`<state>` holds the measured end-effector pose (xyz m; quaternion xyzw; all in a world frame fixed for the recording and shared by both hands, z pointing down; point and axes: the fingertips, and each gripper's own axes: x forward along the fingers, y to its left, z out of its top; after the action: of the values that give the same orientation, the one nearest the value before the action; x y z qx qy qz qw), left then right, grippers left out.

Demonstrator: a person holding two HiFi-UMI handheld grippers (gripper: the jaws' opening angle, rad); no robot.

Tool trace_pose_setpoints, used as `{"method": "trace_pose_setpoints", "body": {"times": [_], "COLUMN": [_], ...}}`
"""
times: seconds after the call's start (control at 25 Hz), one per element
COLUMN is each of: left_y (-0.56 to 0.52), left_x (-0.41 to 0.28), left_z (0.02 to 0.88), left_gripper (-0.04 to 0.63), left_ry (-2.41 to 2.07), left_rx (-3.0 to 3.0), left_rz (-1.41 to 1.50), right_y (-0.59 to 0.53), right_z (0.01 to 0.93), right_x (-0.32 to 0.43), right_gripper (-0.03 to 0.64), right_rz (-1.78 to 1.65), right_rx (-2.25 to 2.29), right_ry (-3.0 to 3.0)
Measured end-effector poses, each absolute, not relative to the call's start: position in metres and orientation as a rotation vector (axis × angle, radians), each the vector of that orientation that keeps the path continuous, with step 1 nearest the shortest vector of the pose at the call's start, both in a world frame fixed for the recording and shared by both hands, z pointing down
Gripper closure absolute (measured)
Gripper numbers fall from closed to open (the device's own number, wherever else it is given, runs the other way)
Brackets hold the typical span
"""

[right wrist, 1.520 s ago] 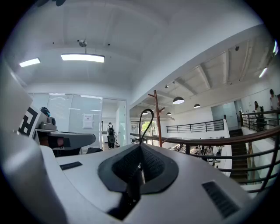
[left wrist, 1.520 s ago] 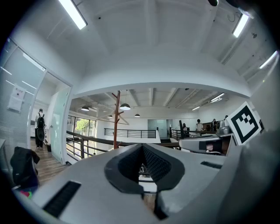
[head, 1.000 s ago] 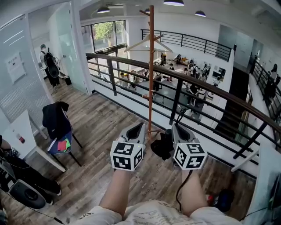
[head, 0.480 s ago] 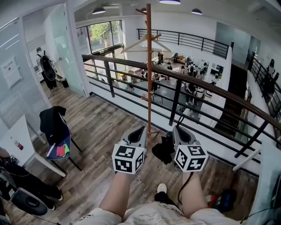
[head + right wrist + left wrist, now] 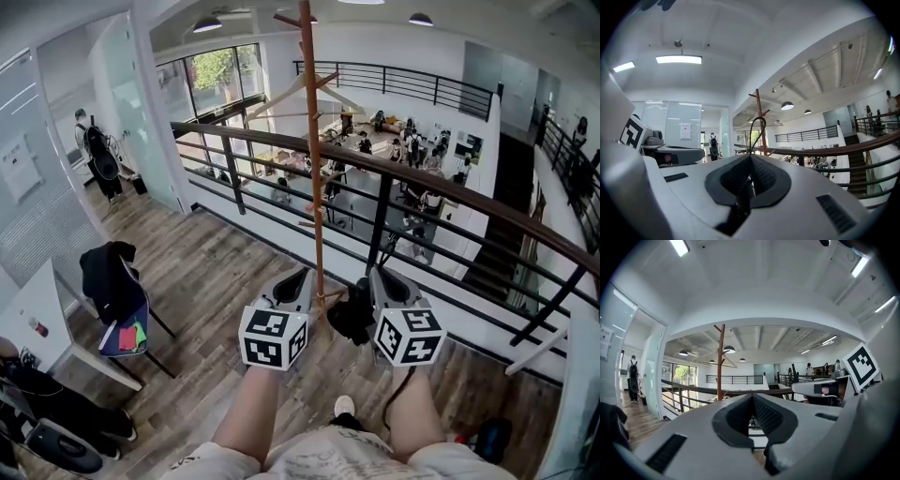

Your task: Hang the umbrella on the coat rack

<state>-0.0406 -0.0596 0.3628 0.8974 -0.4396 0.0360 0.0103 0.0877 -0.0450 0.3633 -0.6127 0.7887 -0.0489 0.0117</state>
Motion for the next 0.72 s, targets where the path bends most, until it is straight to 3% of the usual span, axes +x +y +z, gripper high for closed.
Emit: {"method": "trace_pose_setpoints", "body": {"times": [0.72], "left_y": [-0.222], "left_x": [0.036], "left_z": [0.34], "left_gripper": [0.592], "left_ry": [-1.506], "left_rx": [2.744], "left_rz": [0.113], "right_y": [-0.219], "right_z": [0.33], "right_x": [0.142], "right_gripper": [0.612], "right_rz": [-0.091], "right_rx": [-1.746], "right_ry": [2.607]}}
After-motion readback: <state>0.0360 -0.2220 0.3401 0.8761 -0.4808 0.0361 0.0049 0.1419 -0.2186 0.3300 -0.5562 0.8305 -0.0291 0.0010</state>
